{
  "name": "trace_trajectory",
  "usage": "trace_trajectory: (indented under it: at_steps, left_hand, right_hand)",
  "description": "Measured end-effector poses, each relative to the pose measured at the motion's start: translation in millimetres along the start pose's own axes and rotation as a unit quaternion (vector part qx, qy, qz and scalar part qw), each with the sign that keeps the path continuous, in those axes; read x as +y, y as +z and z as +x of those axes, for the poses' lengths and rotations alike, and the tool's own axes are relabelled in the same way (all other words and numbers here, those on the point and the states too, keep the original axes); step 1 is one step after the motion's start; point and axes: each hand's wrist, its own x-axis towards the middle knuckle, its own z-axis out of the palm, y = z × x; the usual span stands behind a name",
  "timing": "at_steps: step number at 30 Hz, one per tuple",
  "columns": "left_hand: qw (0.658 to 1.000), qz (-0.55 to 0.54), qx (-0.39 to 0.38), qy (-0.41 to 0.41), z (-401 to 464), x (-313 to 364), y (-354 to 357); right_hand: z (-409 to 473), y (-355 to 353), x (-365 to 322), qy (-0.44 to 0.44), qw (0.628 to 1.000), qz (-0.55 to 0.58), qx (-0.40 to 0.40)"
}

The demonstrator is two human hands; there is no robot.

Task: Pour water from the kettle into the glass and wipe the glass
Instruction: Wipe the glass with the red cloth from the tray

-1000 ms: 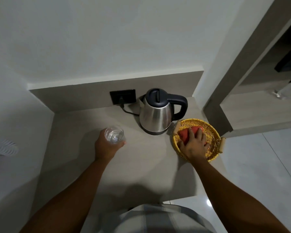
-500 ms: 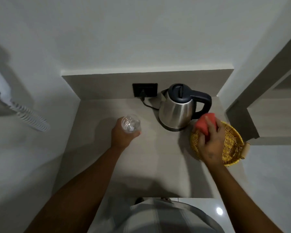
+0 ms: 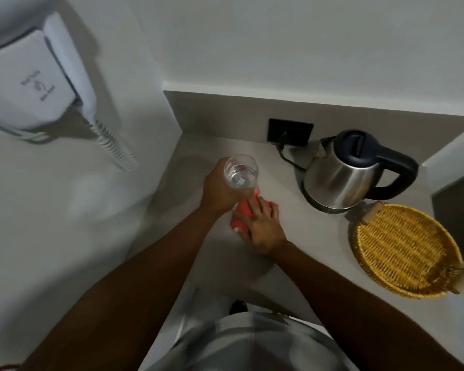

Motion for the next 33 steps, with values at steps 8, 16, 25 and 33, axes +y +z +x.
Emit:
trace_trajectory:
  at_steps: [8, 16, 25, 33]
  left_hand:
    - [1.000, 0.012, -0.011, 0.005, 1.2, -0.2, -17.1]
    - [1.000, 0.026, -0.001, -0.006, 5.2, -5.5, -16.3]
    - [0.999, 0.045, -0.023, -0.017, -0.3, -12.7, -22.5]
    - [0.996, 0.052, -0.065, -0.030, 0.0, -22.8, 10.3]
  right_hand:
    - [9.1, -23.7, 60.2, 0.120, 0.992, 0.035, 0.033]
    - [-27.7, 4.1, -10.1, -0.041, 0.998, 0.024, -0.034]
    - [41.5, -28.5, 27.3, 0.129, 0.991, 0.013, 0.038]
    - [-53.2, -21.9, 22.7, 0.170, 0.981, 0.076, 0.058]
